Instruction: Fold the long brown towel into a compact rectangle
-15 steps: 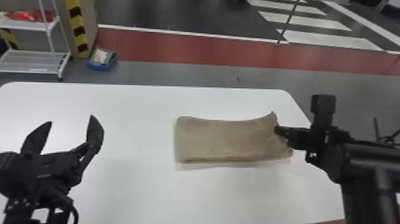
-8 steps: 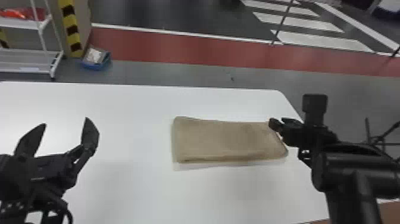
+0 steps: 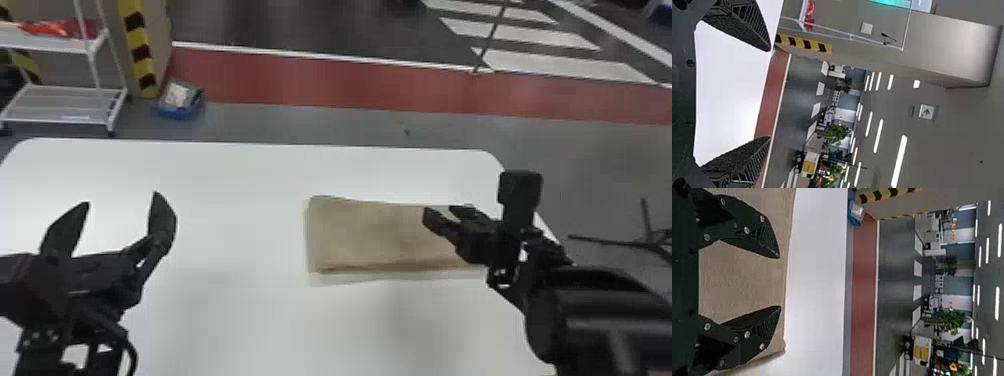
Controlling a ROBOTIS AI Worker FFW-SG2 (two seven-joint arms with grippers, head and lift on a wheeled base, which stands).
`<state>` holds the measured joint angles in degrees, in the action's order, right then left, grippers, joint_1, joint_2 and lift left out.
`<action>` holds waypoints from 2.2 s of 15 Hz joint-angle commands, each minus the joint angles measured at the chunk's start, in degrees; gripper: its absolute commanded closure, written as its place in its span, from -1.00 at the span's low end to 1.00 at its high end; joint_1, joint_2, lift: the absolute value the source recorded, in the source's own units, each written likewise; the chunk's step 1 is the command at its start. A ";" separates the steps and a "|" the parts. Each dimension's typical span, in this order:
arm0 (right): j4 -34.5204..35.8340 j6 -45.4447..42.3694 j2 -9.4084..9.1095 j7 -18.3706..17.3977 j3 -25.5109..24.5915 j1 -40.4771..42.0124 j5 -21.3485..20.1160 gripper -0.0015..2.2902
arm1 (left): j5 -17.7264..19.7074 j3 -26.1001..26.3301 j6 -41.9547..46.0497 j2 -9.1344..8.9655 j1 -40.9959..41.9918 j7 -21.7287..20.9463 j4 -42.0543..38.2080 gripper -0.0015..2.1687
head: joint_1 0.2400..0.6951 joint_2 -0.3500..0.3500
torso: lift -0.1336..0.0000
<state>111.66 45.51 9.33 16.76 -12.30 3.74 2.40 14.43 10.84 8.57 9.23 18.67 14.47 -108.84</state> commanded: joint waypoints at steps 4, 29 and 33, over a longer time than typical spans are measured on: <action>-4.61 -0.20 -2.47 0.82 11.07 0.04 -0.12 0.66 | 0.16 -5.22 0.26 0.26 1.37 0.12 -2.78 -0.93 | 1.00 -0.11 | -0.81; -0.83 -1.43 -8.28 -4.36 22.32 1.53 0.58 0.34 | -0.02 -4.34 0.26 0.44 1.98 -0.93 -2.16 -0.93 | 1.00 0.64 | -0.81; 5.41 0.15 -6.96 -1.90 11.51 4.17 3.48 -0.58 | -2.57 0.76 0.26 0.26 0.49 -0.93 -1.11 -0.91 | 1.00 0.42 | -0.81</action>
<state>115.79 44.61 1.65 14.32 3.63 7.52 4.36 13.17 9.45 8.83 9.62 19.95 13.51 -110.70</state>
